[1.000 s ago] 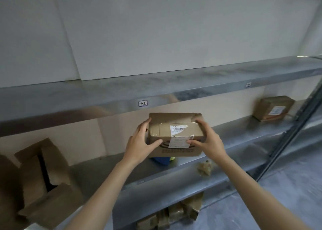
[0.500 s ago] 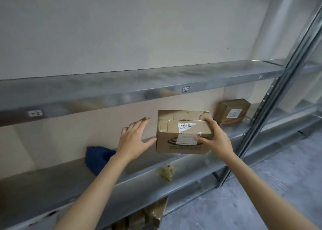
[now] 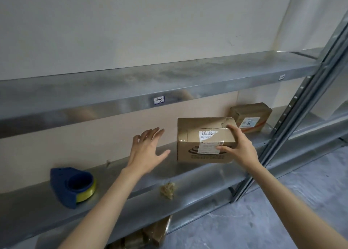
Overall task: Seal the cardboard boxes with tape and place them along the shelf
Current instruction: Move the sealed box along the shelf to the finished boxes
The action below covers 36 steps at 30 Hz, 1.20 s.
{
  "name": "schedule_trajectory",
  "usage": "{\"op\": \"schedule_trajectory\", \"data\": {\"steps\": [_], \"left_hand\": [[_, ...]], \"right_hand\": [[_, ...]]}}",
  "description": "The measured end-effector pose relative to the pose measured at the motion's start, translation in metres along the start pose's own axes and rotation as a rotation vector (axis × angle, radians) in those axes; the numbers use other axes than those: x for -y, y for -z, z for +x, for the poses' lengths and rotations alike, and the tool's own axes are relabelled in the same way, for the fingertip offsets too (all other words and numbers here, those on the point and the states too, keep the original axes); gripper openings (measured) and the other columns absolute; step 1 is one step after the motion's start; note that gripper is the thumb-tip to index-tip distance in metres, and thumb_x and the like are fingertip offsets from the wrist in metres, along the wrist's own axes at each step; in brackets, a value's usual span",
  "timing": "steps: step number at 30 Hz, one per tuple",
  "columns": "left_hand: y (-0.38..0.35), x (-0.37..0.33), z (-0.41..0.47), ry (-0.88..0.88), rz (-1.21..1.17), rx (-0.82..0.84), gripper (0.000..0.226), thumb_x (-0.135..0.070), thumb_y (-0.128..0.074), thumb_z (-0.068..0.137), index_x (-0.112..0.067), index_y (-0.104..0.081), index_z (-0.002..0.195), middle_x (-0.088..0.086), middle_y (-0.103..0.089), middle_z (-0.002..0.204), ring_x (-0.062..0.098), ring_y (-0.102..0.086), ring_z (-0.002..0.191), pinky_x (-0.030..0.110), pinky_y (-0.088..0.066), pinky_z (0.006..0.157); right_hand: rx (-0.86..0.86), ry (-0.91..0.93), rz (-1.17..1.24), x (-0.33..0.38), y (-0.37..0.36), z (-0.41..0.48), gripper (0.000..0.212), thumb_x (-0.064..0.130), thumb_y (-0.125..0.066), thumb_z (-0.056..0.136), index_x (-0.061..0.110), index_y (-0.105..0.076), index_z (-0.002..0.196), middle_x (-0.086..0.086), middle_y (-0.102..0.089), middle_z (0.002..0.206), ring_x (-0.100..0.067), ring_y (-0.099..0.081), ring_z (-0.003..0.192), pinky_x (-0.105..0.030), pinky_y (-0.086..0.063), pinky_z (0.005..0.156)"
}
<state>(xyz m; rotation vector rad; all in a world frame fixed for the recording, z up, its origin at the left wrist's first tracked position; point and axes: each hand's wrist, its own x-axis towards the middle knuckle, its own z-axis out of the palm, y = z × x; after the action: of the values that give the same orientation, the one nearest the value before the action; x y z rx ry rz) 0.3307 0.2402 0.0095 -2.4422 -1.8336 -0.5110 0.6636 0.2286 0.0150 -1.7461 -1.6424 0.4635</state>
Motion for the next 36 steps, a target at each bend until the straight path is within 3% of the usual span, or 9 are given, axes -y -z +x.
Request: {"op": "schedule_trajectory", "data": {"steps": [6, 14, 20, 30, 32, 36], "left_hand": [[-0.046, -0.017, 0.053, 0.040, -0.056, 0.046, 0.073, -0.066, -0.045, 0.091, -0.031, -0.025, 0.153, -0.009, -0.025, 0.161, 0.016, -0.023, 0.146, 0.042, -0.022, 0.113], [-0.079, -0.044, 0.106, 0.044, -0.080, 0.080, 0.072, -0.063, -0.045, 0.092, -0.031, -0.025, 0.153, -0.010, -0.023, 0.161, 0.015, -0.021, 0.146, 0.040, -0.017, 0.113], [-0.087, -0.055, 0.123, 0.081, -0.056, 0.061, 0.068, -0.059, -0.050, 0.092, -0.027, -0.034, 0.150, -0.007, -0.030, 0.158, 0.017, -0.028, 0.144, 0.039, -0.019, 0.110], [-0.089, -0.086, 0.138, 0.194, 0.011, 0.090, 0.065, -0.059, -0.048, 0.094, -0.027, -0.035, 0.149, -0.007, -0.027, 0.160, 0.018, -0.025, 0.146, 0.041, -0.019, 0.113], [-0.090, -0.094, 0.138, 0.224, 0.006, 0.094, 0.064, -0.058, -0.048, 0.094, -0.027, -0.036, 0.149, -0.008, -0.027, 0.160, 0.018, -0.024, 0.146, 0.042, -0.018, 0.114], [-0.093, -0.110, 0.140, 0.268, 0.021, 0.102, 0.065, -0.060, -0.044, 0.094, -0.029, -0.035, 0.149, -0.010, -0.025, 0.161, 0.016, -0.021, 0.147, 0.040, -0.016, 0.114]], "right_hand": [[0.041, 0.022, -0.084, -0.042, 0.001, 0.050, 0.096, 0.059, -0.080, 0.063, 0.037, -0.034, 0.145, 0.008, -0.044, 0.149, -0.016, -0.044, 0.133, -0.046, -0.047, 0.099], [0.125, -0.017, -0.077, -0.080, 0.001, 0.101, 0.094, 0.060, -0.082, 0.060, 0.048, -0.031, 0.139, 0.004, -0.049, 0.142, -0.022, -0.059, 0.113, -0.047, -0.052, 0.088], [0.183, 0.021, -0.063, -0.099, -0.002, 0.125, 0.094, 0.060, -0.080, 0.060, 0.046, -0.032, 0.139, 0.001, -0.051, 0.139, -0.025, -0.054, 0.118, -0.045, -0.052, 0.086], [0.204, 0.147, -0.163, -0.128, 0.007, 0.147, 0.087, 0.051, -0.077, 0.075, 0.038, -0.030, 0.147, 0.004, -0.030, 0.154, -0.024, -0.057, 0.117, -0.044, -0.058, 0.074], [0.209, 0.173, -0.196, -0.133, 0.014, 0.151, 0.083, 0.048, -0.076, 0.078, 0.036, -0.032, 0.148, 0.005, -0.028, 0.154, -0.022, -0.060, 0.112, -0.043, -0.058, 0.071], [0.242, 0.238, -0.231, -0.139, 0.027, 0.157, 0.072, 0.046, -0.073, 0.082, 0.033, -0.039, 0.144, 0.006, -0.033, 0.151, -0.016, -0.063, 0.081, -0.038, -0.056, 0.066]]}}
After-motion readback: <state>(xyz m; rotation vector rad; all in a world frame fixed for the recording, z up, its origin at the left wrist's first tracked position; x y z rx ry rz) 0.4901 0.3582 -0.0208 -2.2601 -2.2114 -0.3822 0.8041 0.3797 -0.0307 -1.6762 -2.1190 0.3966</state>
